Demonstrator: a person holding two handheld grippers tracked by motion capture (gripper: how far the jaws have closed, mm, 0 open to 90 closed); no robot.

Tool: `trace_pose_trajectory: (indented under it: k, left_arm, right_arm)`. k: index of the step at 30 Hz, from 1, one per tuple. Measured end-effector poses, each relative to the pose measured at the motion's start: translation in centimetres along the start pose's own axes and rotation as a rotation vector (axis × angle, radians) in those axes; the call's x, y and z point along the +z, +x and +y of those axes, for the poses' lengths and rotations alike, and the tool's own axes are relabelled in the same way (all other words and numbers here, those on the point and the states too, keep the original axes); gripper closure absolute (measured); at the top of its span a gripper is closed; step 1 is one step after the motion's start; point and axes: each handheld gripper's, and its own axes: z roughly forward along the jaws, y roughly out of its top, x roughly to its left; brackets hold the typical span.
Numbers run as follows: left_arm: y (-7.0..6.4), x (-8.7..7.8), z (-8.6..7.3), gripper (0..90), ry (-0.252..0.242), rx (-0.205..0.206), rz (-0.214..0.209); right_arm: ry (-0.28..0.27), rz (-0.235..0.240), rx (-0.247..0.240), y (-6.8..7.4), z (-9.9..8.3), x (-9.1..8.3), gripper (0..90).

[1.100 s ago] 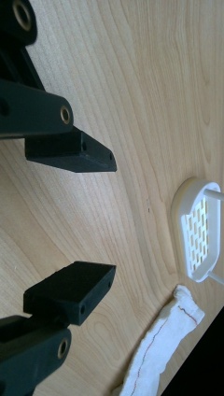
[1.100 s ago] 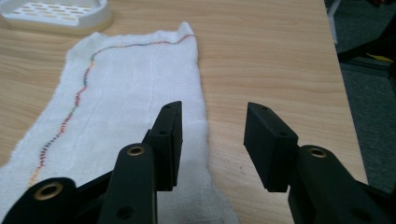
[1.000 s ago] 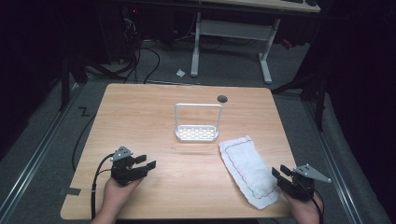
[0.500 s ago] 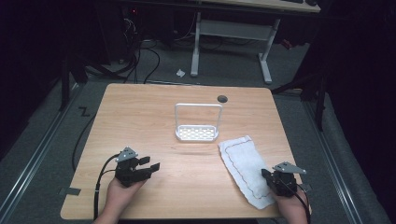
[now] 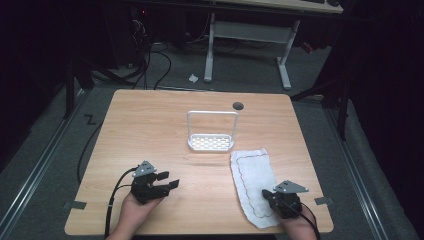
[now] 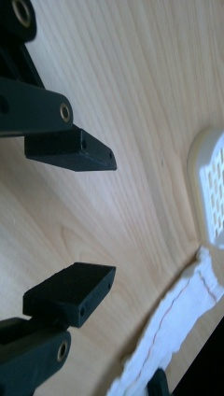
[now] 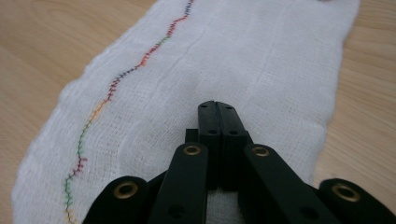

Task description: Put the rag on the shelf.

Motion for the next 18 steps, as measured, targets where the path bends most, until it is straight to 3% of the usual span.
trace_pose_trajectory:
  k: [4,6,7,9,10,13,14,15,17,18]
  left_arm:
    - [-2.0,1.2,0.0,43.2,0.025,0.046,-0.038]
    - [-3.2,1.6,0.0,45.9,0.011,0.072,-0.067]
    - [-3.9,1.8,0.0,49.8,-0.001,0.085,-0.086]
    - [-5.2,2.2,0.0,50.3,0.003,0.112,-0.114]
    - [-5.8,2.5,0.1,53.5,0.008,0.120,-0.129]
    - [-7.6,3.5,-0.1,57.8,0.057,0.132,-0.197]
    - [-7.6,3.5,-0.1,58.9,0.057,0.132,-0.197]
    - [-8.3,4.2,-0.5,59.8,0.098,0.148,-0.232]
    - [-8.5,4.6,-0.7,62.4,0.115,0.160,-0.229]
    - [-8.7,5.0,-0.8,64.6,0.146,0.183,-0.210]
  right_arm:
    - [0.006,0.071,-0.054,2.5,0.8,0.6,90.0]
    - [0.004,0.090,-0.060,3.0,0.9,0.8,90.0]
    - [0.005,0.116,-0.082,4.0,1.5,1.3,90.0]
    - [0.003,0.122,-0.091,4.4,1.7,1.6,90.0]
    - [0.005,0.149,-0.122,5.9,2.3,2.2,90.0]
    - [-0.001,0.180,-0.167,7.8,2.9,2.9,90.0]
    - [0.001,0.191,-0.183,8.4,3.1,3.0,90.0]
    - [0.000,0.206,-0.202,9.1,3.3,3.2,90.0]
    - [-0.001,0.221,-0.224,9.9,3.5,3.4,90.0]
    - [-0.006,0.224,-0.238,10.1,3.6,3.2,89.4]
